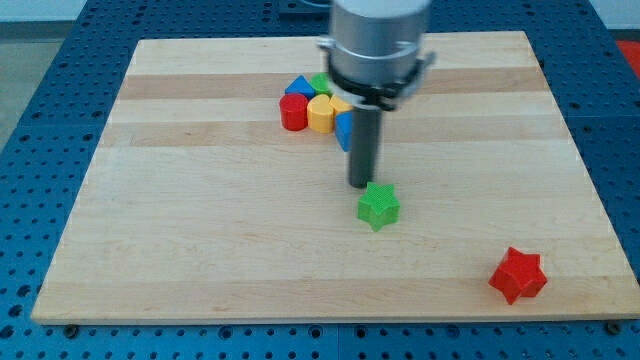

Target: Push the green star into red star

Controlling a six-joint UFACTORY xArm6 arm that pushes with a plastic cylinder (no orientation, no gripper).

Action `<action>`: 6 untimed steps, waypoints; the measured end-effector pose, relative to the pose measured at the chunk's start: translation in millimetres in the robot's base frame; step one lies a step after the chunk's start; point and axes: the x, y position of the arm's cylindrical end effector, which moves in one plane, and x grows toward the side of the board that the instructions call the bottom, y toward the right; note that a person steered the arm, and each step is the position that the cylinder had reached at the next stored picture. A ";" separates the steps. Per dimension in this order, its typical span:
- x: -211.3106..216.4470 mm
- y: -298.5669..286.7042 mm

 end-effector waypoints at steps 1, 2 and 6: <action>-9.6 -61.5; 15.9 -42.0; 89.0 136.9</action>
